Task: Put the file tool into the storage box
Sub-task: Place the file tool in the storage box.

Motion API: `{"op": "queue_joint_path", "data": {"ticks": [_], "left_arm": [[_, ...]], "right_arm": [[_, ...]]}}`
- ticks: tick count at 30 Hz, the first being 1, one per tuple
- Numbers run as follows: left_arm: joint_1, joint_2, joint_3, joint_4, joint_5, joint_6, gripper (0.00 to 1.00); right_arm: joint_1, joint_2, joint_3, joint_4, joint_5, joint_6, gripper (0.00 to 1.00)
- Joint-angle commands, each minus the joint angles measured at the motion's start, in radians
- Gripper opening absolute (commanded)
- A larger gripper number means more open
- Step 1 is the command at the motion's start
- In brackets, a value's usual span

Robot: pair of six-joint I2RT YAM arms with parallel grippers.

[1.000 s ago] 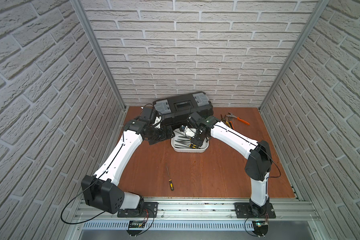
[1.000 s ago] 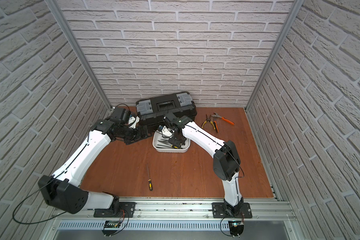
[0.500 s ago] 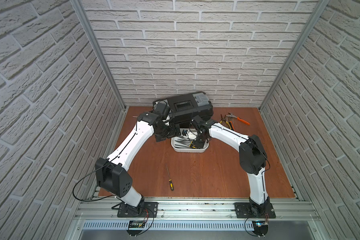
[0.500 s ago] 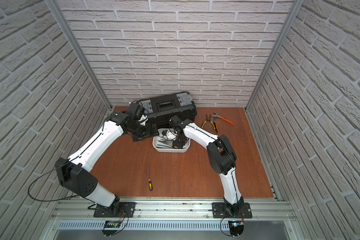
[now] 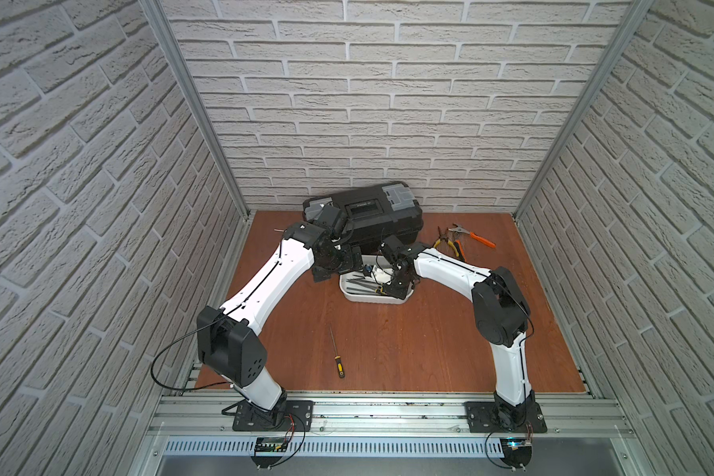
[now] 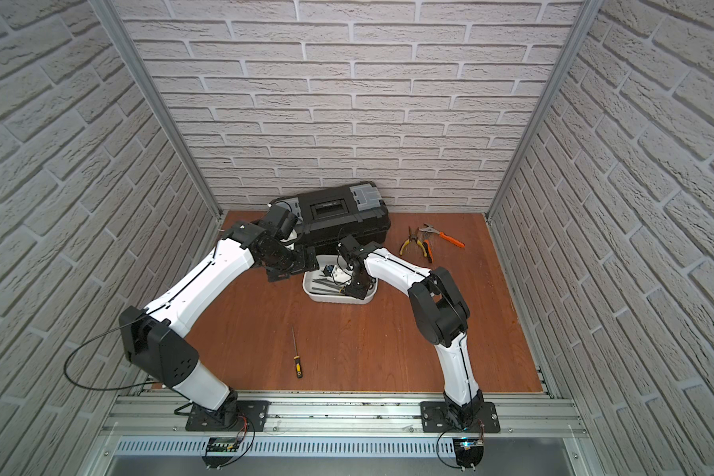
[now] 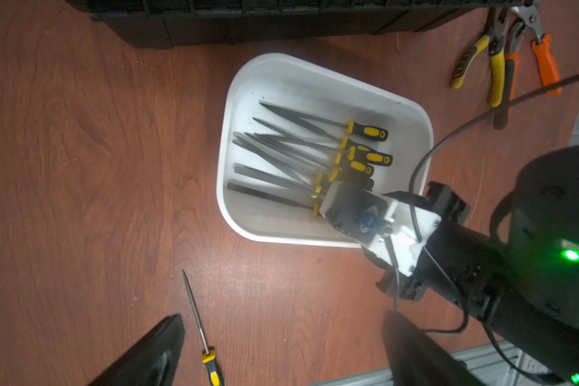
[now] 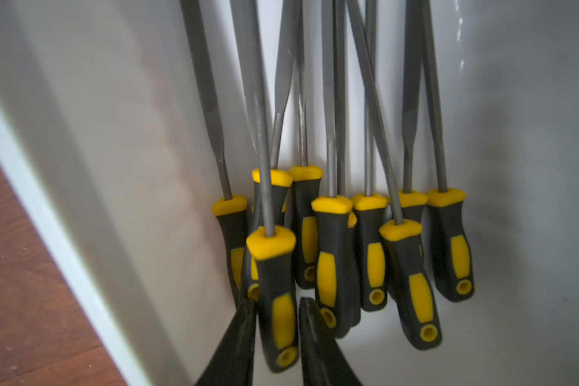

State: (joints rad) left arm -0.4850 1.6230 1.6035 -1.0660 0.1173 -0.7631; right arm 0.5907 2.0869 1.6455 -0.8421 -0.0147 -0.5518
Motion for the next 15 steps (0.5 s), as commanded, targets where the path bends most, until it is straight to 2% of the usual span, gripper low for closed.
{"op": "queue_joint_path", "data": {"ticks": [1,4,8,15], "left_arm": [[-0.010,0.007,0.018,0.032,-0.040,-0.017,0.98],[-0.006,0.002,0.006,0.047,-0.041,-0.027,0.98],[0.003,-0.004,-0.009,0.051,-0.039,-0.031,0.98],[0.039,-0.085,-0.117,0.101,-0.040,-0.018,0.98]], "right_arm": [[0.002,-0.032,0.032,-0.009,0.029,0.029,0.33],[0.000,-0.037,0.054,0.001,0.085,0.055,0.35],[-0.010,-0.063,0.065,0.022,0.097,0.114,0.35],[-0.017,-0.147,0.074,0.025,0.136,0.290,0.35]]}}
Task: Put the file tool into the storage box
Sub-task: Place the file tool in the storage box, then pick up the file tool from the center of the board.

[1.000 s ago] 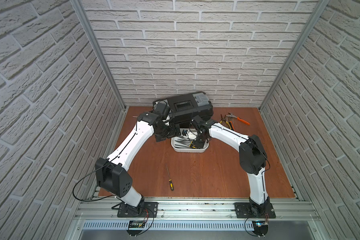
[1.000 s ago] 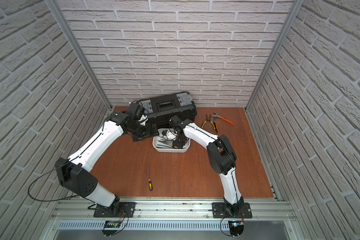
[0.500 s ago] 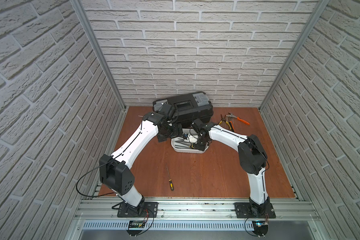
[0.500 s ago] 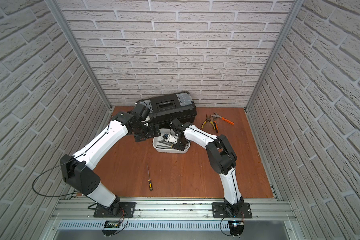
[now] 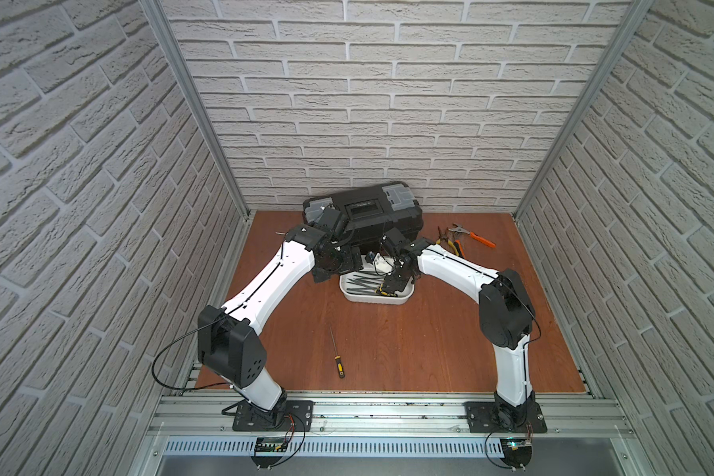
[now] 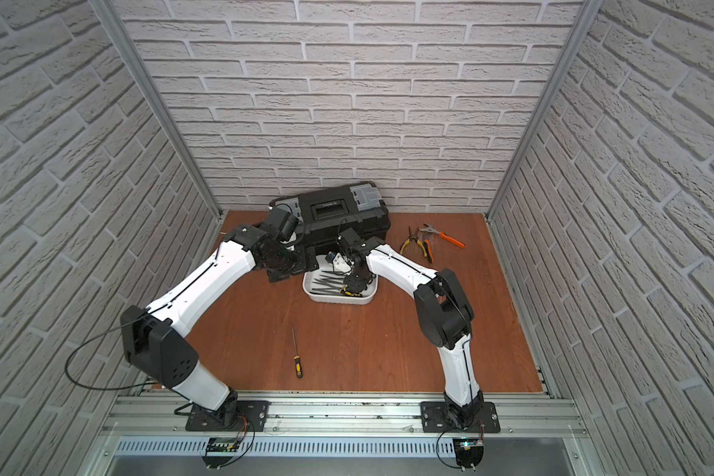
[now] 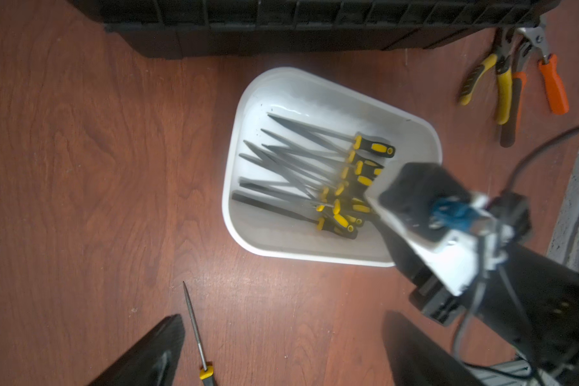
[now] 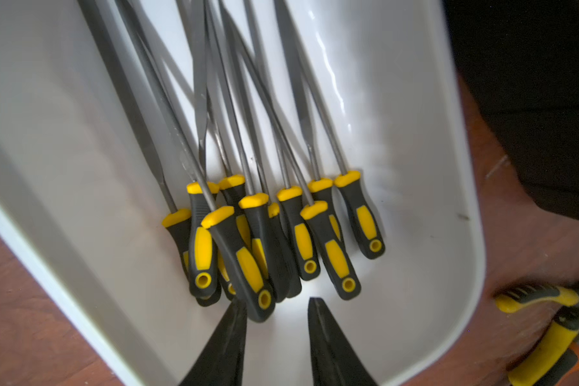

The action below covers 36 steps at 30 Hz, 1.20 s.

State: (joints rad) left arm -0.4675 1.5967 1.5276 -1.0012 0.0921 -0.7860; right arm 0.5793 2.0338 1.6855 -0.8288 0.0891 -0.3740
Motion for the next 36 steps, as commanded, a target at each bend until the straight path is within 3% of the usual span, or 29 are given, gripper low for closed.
{"op": "queue_joint_path", "data": {"ticks": [1,8,12,22,26,31,36], "left_arm": [[0.031,-0.078,-0.064,0.043,-0.017,0.009,0.98],[0.146,-0.200,-0.192,0.042,0.012,0.039,0.98],[0.225,-0.263,-0.264,0.052,0.086,0.053,0.98],[0.277,-0.354,-0.488,0.117,0.205,0.074,0.98],[0.280,-0.417,-0.620,0.130,0.214,0.074,0.98],[0.280,-0.482,-0.741,0.155,0.249,0.044,0.98],[0.293,-0.511,-0.753,0.122,0.238,0.060,0.98]], "right_arm": [[-0.006,-0.103,0.037,-0.002,0.029,0.140,0.35],[0.001,-0.198,-0.012,-0.036,-0.030,0.360,0.35],[0.031,-0.268,-0.061,-0.031,-0.061,0.574,0.35],[0.277,-0.368,-0.258,0.030,0.021,1.042,0.37],[0.382,-0.386,-0.362,0.109,0.003,1.160,0.38],[0.493,-0.342,-0.380,0.134,0.011,1.227,0.42],[0.559,-0.265,-0.329,0.142,0.002,1.250,0.45]]}}
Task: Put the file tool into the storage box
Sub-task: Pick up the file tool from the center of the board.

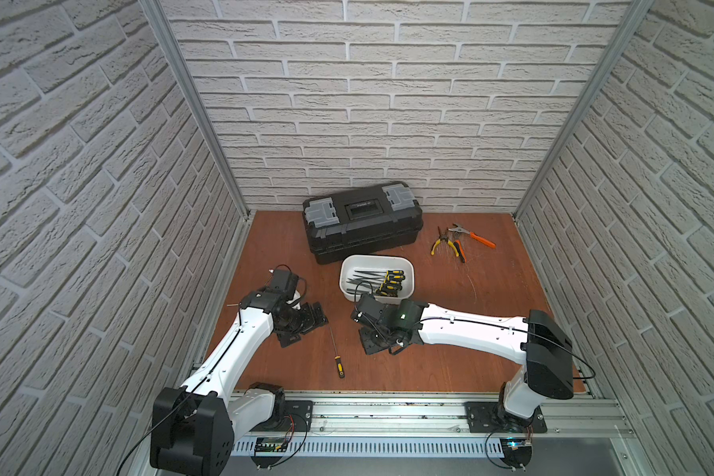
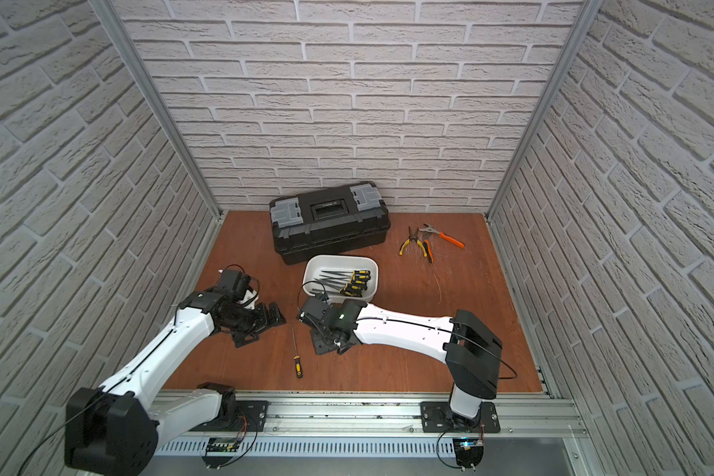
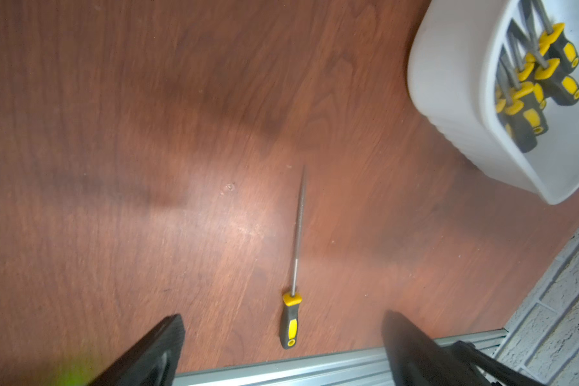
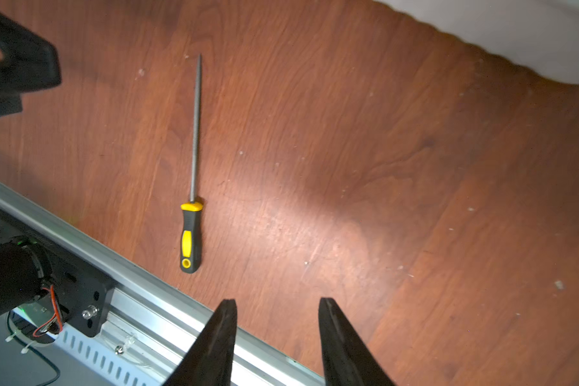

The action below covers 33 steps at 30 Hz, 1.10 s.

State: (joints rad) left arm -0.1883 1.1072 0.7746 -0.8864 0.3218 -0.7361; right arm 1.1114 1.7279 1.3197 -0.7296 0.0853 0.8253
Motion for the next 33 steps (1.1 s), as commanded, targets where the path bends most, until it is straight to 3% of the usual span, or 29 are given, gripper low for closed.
{"op": "queue_joint_path", "data": {"ticks": [1,17,33], "left_arm": [[0.028,-0.024,0.002,0.004,0.011,0.017,0.98],[0.308,0.034,0.043,0.015,0.100,0.095,0.98],[0.331,0.016,0.034,0.010,0.106,0.101,0.98]], "right_arm": [[0.036,0.062,0.054,0.038,0.001,0.052,0.46],[0.085,0.340,0.302,-0.122,-0.031,0.013,0.46],[0.094,0.448,0.412,-0.160,-0.091,-0.045,0.46]]}}
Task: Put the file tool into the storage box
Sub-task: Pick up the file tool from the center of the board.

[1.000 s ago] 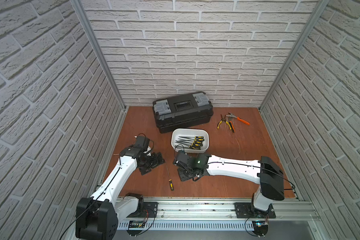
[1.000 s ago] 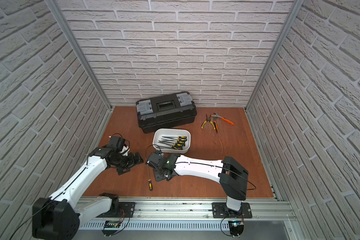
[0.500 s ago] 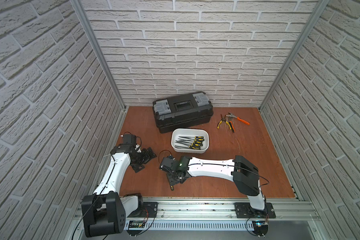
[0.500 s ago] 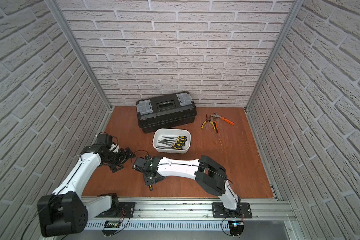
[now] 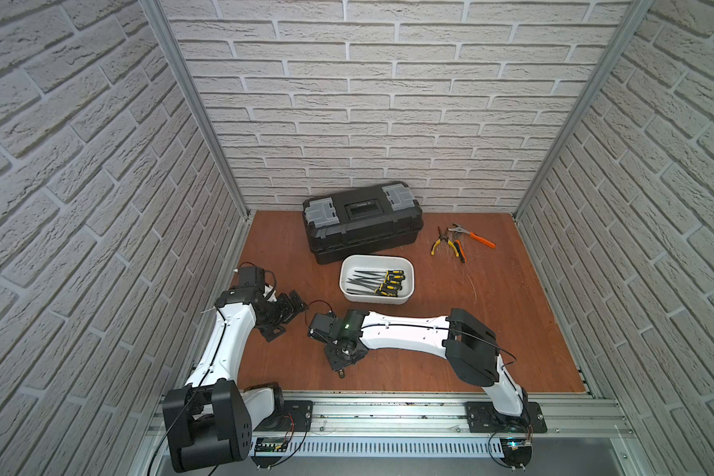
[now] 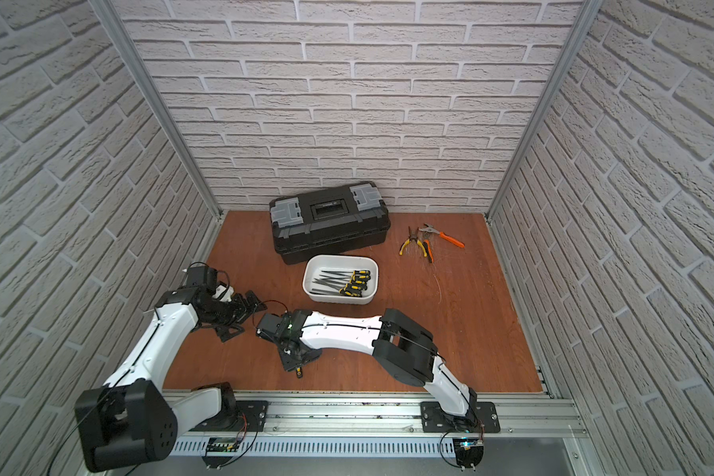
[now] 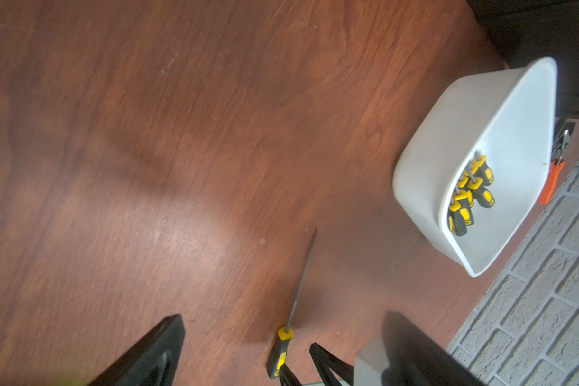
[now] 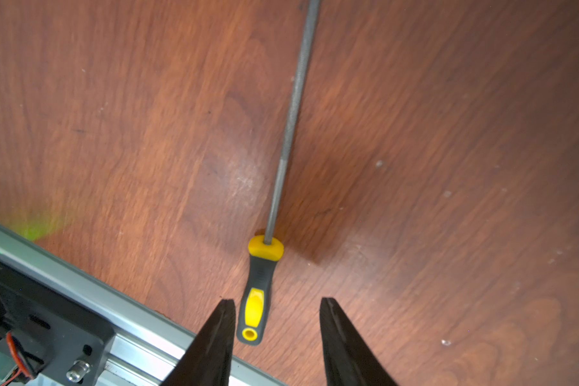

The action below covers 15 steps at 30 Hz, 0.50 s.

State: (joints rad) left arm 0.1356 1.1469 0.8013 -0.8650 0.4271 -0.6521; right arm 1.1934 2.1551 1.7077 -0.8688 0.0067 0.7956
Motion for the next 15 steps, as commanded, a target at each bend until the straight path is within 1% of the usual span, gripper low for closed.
{"op": "queue_joint_path", "data": {"ticks": [1,7,11,13,15], "left_arm": [[0.007,-0.030,0.007,-0.014,0.000,0.017,0.98],[0.006,-0.055,-0.001,0.001,0.020,-0.007,0.98],[0.002,-0.068,0.004,-0.010,0.011,-0.006,0.98],[0.002,-0.073,0.011,-0.025,0.003,0.001,0.98],[0.003,-0.078,0.019,-0.038,-0.004,0.008,0.98]], "right_arm": [[0.014,0.026,0.026,-0.019,-0.016,-0.015,0.46],[0.015,0.064,0.043,-0.013,-0.031,-0.016,0.45],[0.015,0.099,0.073,-0.041,-0.027,-0.018,0.44],[0.015,0.107,0.077,-0.059,-0.016,-0.014,0.41],[0.014,0.102,0.068,-0.071,0.004,-0.006,0.35]]}}
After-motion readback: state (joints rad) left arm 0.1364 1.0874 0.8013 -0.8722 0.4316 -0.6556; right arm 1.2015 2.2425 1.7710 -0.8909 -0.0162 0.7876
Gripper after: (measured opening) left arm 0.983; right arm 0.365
